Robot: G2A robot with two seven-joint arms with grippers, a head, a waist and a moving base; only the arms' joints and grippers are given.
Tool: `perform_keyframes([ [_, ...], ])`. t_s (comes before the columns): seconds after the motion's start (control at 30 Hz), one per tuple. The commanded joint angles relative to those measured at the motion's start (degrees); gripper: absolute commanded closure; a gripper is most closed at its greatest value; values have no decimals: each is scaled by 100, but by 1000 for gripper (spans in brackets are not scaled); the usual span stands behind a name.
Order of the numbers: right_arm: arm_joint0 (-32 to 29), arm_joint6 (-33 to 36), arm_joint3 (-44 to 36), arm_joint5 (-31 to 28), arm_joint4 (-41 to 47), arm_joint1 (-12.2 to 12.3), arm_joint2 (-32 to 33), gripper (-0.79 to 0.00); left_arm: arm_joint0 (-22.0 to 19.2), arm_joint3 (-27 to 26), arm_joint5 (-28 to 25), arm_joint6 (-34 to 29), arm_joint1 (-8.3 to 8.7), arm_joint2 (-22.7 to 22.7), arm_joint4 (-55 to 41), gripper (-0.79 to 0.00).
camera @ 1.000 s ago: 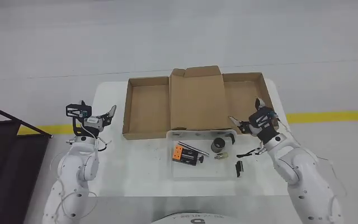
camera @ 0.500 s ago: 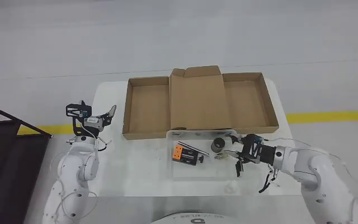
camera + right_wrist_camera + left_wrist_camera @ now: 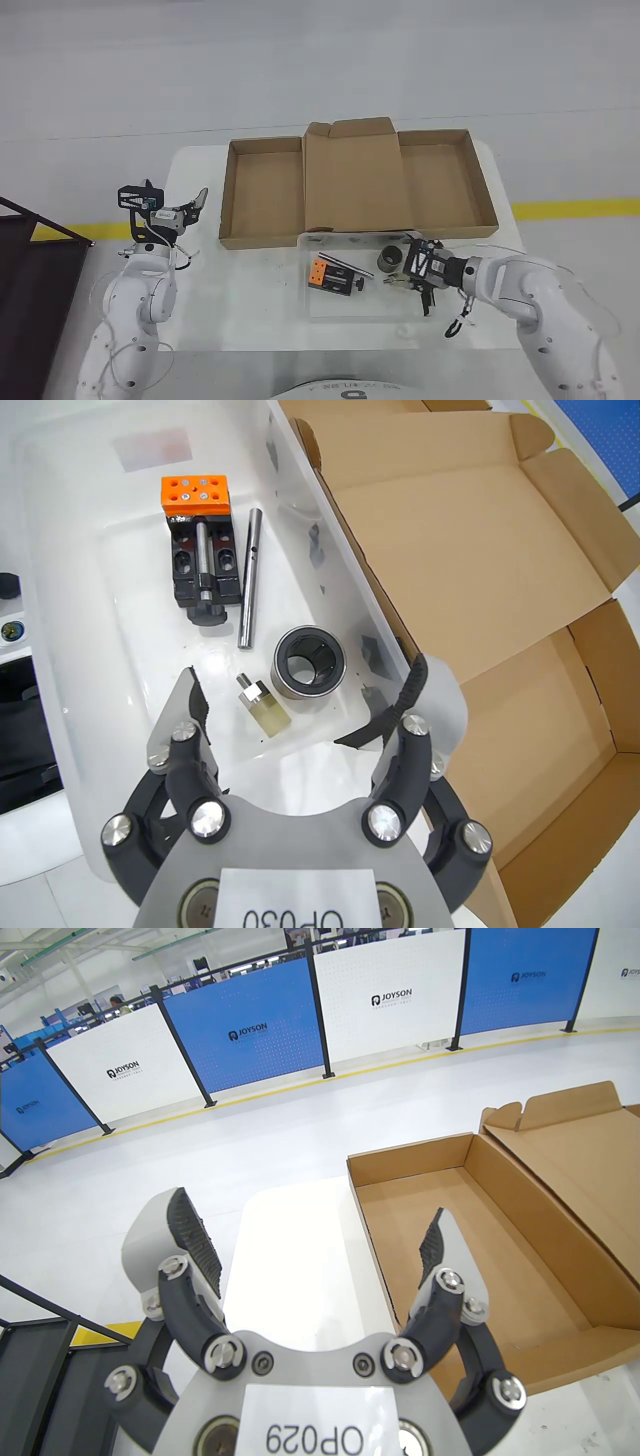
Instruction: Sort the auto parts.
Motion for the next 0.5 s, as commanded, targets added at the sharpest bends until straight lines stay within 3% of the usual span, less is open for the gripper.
perform_keyframes([
  [0.0,55,65,28,75,-45,0,-96,-770,0,0,0,0,0,0,0,-785],
  [0.3,273,270,160,337,-230,6,-471,-754,0,0,0,0,0,0,0,-785],
  [0.47,353,375,218,456,-360,9,-664,-699,0,0,0,0,0,0,0,-785],
])
